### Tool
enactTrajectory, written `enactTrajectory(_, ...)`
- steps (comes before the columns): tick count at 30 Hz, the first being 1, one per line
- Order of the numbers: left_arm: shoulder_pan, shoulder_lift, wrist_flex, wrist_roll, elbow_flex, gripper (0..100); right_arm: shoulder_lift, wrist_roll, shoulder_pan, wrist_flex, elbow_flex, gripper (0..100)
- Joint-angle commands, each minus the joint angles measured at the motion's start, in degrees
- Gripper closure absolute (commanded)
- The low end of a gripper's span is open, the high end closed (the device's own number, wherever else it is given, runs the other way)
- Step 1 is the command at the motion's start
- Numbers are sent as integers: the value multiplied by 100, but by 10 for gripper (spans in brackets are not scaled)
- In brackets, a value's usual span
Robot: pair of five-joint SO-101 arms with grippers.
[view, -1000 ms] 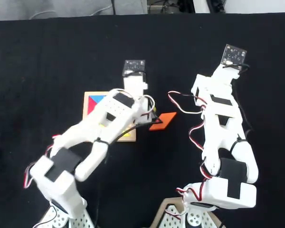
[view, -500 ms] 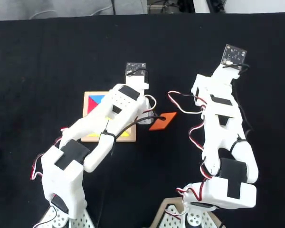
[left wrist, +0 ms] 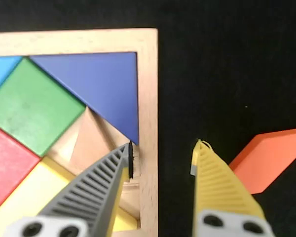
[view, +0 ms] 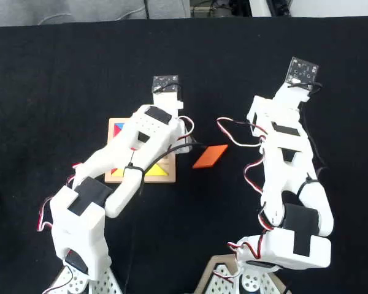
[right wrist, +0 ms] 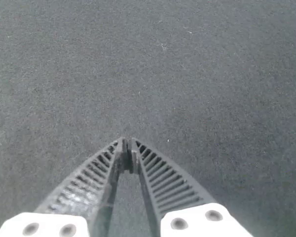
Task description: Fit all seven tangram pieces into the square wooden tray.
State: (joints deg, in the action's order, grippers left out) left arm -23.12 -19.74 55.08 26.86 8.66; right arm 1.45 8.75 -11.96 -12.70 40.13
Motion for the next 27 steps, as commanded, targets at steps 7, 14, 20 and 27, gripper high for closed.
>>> enactTrajectory(7, 347, 211, 695, -360, 13, 788, 66, -53, 97, 70, -330, 986)
enactTrajectory(14, 866, 211, 695, -536, -251, 788, 75, -53, 105, 70, -330, 986)
enactTrajectory(20, 760, 202, 695, -545, -382, 788, 75, -53, 105, 70, -330, 986)
enactTrajectory(27, 435, 149, 703, -510, -374, 788, 66, -53, 105, 70, -330, 986)
